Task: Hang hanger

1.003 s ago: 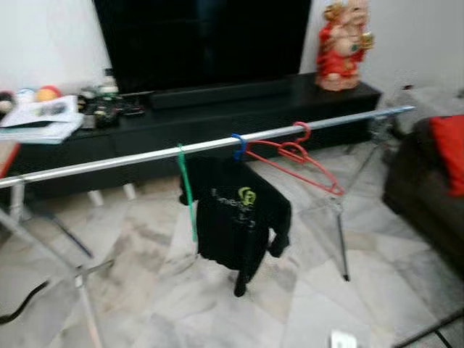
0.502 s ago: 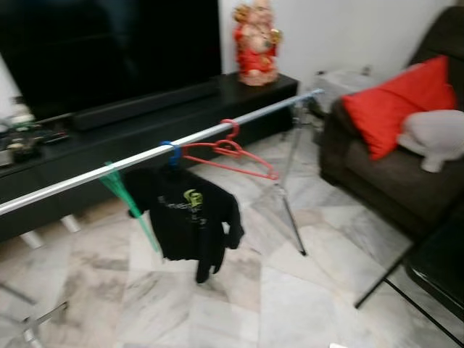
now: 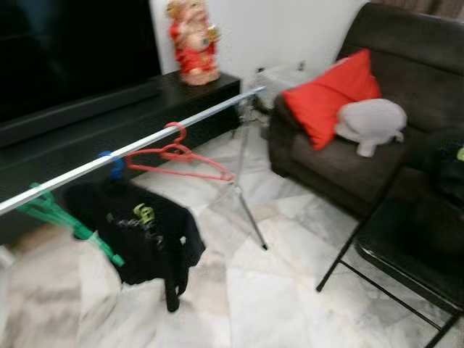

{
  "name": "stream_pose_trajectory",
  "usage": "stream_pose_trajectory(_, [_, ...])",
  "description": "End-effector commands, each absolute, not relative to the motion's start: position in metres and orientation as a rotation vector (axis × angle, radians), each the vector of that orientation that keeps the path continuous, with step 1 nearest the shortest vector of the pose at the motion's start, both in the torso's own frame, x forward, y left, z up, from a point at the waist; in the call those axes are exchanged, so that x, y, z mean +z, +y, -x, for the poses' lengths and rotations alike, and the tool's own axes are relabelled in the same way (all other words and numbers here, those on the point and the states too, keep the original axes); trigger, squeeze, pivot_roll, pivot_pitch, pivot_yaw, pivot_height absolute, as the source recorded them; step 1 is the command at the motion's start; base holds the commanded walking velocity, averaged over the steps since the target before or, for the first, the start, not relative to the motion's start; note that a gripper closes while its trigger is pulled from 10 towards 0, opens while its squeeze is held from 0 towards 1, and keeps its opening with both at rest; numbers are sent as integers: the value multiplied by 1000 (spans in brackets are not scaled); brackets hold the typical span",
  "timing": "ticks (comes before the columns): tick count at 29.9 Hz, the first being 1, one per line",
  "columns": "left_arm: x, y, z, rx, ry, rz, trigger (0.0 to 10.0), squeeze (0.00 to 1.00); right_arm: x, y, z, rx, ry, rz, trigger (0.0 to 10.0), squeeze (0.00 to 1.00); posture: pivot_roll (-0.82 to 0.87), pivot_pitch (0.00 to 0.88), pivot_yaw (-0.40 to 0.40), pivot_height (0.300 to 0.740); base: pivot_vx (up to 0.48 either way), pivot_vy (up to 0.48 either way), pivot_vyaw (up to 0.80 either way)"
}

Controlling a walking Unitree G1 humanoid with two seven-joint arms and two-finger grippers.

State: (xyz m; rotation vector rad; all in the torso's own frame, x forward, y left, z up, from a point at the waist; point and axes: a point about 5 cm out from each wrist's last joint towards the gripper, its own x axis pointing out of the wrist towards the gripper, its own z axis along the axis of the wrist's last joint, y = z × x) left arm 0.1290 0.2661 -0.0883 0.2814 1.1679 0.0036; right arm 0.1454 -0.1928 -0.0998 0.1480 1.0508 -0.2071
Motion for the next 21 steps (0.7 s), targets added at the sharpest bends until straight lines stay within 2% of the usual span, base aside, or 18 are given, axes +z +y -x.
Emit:
stream_pose_trajectory(1, [-88,276,-121,20,1201,-298,10000,0,-102,-188,-142,-197,1067,-156,10000,0,116,3,73,740,0,0,-719])
stream_pose_trajectory(21, [-87,277,-120,1,1191,-308,10000,0,-103,-193,-136,-198,1081,-156,10000,0,109,0,85,740,0,0,-718])
